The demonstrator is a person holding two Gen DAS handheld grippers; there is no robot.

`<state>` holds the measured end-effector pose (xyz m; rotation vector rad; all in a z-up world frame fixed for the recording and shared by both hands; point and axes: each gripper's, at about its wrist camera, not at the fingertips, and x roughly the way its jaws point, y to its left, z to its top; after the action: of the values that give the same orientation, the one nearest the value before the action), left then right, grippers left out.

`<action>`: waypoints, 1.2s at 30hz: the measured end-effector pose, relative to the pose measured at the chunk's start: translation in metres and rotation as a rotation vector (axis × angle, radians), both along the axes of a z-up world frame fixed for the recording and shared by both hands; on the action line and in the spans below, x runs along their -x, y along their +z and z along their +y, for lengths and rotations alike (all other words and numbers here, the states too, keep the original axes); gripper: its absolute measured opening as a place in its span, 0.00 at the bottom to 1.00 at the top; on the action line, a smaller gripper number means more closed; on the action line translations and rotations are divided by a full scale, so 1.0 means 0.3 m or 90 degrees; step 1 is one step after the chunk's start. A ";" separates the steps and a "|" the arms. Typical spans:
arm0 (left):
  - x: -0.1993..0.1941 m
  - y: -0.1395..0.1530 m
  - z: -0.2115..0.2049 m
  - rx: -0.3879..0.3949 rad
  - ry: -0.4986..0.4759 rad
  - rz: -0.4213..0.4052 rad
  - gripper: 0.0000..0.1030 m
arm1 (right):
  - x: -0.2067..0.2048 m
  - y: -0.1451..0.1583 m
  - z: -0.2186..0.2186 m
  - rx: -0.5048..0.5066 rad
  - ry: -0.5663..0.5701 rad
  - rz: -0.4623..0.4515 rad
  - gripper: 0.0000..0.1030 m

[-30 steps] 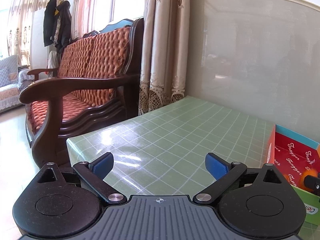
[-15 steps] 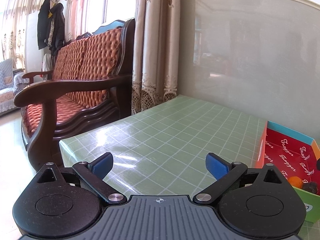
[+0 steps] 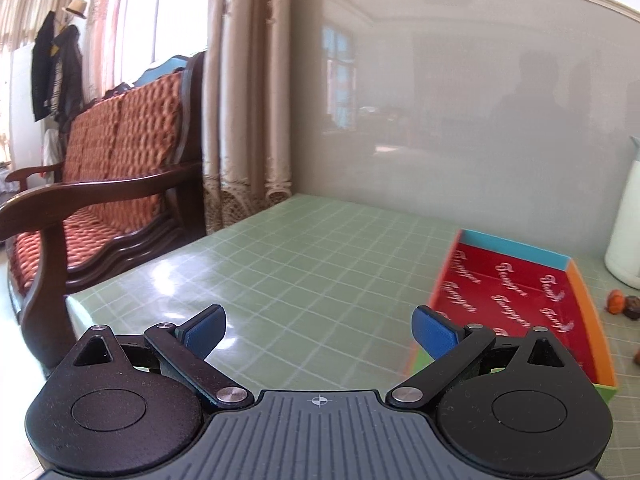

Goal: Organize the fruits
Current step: 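Withdraw the right tool while the left tool moves to a brown chestnut, then close the left gripper on the brown chestnut and lift it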

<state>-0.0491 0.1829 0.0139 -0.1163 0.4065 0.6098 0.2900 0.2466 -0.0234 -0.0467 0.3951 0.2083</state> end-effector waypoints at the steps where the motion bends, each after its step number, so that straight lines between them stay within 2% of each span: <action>1: -0.009 0.000 -0.022 -0.001 -0.011 0.000 0.96 | 0.001 0.002 -0.025 -0.003 -0.011 -0.001 0.89; 4: -0.034 0.006 -0.093 -0.010 -0.047 -0.003 0.96 | 0.001 0.002 -0.092 0.000 -0.053 -0.003 0.92; 6: -0.051 0.011 -0.144 -0.021 -0.074 -0.006 0.96 | 0.006 0.003 -0.141 0.001 -0.084 -0.010 0.98; 14: -0.111 0.012 -0.379 -0.065 -0.208 -0.011 0.96 | 0.032 0.014 -0.330 -0.005 -0.185 -0.013 0.98; 21: -0.185 -0.013 -0.591 -0.103 -0.335 0.016 0.96 | 0.083 0.025 -0.464 -0.016 -0.245 -0.023 0.98; 26: -0.245 -0.044 -0.689 -0.098 -0.379 0.052 0.96 | 0.113 0.025 -0.542 -0.023 -0.278 -0.024 0.98; 32: -0.313 -0.071 -0.774 -0.085 -0.422 0.062 0.96 | 0.161 0.017 -0.642 -0.018 -0.340 -0.034 0.98; 36: -0.368 -0.093 -0.811 -0.085 -0.429 0.079 0.96 | 0.175 0.008 -0.699 -0.022 -0.383 -0.031 0.98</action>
<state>0.0613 -0.0603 -0.0139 0.1847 0.4909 -0.0221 0.2373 0.0369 -0.0208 0.1006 0.3418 -0.3790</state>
